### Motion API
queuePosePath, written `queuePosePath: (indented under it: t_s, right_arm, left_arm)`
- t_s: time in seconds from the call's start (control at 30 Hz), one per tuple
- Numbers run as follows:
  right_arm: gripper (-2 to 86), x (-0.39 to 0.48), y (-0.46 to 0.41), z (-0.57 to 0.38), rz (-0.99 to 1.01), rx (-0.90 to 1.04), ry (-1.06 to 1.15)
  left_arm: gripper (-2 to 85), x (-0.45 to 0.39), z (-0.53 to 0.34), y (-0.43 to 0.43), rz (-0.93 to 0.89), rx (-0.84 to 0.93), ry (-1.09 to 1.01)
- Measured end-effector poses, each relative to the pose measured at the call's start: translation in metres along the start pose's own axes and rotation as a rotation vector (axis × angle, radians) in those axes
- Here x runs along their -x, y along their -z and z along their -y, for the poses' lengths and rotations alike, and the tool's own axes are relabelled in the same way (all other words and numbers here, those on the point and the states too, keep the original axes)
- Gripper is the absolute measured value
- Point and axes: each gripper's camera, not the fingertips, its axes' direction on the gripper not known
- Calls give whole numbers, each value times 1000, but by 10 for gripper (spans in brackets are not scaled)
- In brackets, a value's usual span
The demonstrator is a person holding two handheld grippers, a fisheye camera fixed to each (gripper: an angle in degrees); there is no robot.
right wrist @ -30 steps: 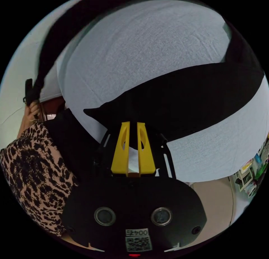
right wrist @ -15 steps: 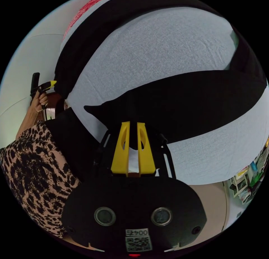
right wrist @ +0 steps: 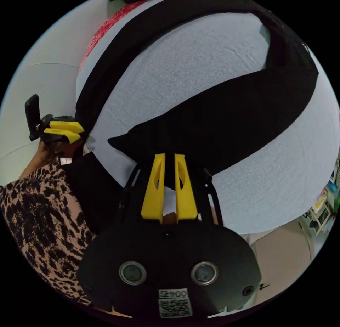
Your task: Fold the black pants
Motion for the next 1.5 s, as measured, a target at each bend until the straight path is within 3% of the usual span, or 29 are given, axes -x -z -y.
queuePosePath:
  t_s: [0.3, 0.47, 0.57, 0.73, 0.87, 0.97, 1.07, 1.17, 1.37, 1.5]
  right_arm:
    - [56, 13, -60, -39, -44, -127, -115]
    - [55, -6, -98, -61, 117, -197, -243]
    - [39, -26, -116, -78, 284, -236, -288]
    - [18, -46, -97, -173, 380, -631, -355]
    - [57, -70, -85, -273, 362, -888, -489]
    - [79, -80, -93, -318, 361, -949, -544]
    - [106, -83, -117, -336, 361, -915, -578]
    - [118, -86, -157, -339, 395, -847, -596]
    - [131, -111, -237, -339, 483, -739, -635]
    - [129, -129, -274, -336, 496, -664, -647]
  left_arm:
    - [103, -49, 58, -93, 85, 213, -168]
    - [81, -62, 70, -120, 112, 244, -194]
    - [46, -82, 76, -121, 225, 183, -246]
    - [34, -168, 93, -77, 176, 111, -562]
    - [36, -255, 108, -97, 136, 230, -946]
    - [49, -283, 124, -165, -3, 385, -1017]
    - [76, -292, 131, -215, -167, 589, -979]
    - [80, -268, 135, -211, -128, 543, -910]
    - [78, -128, 150, -200, -247, 416, -221]
    - [80, -97, 150, -210, -256, 382, -74]
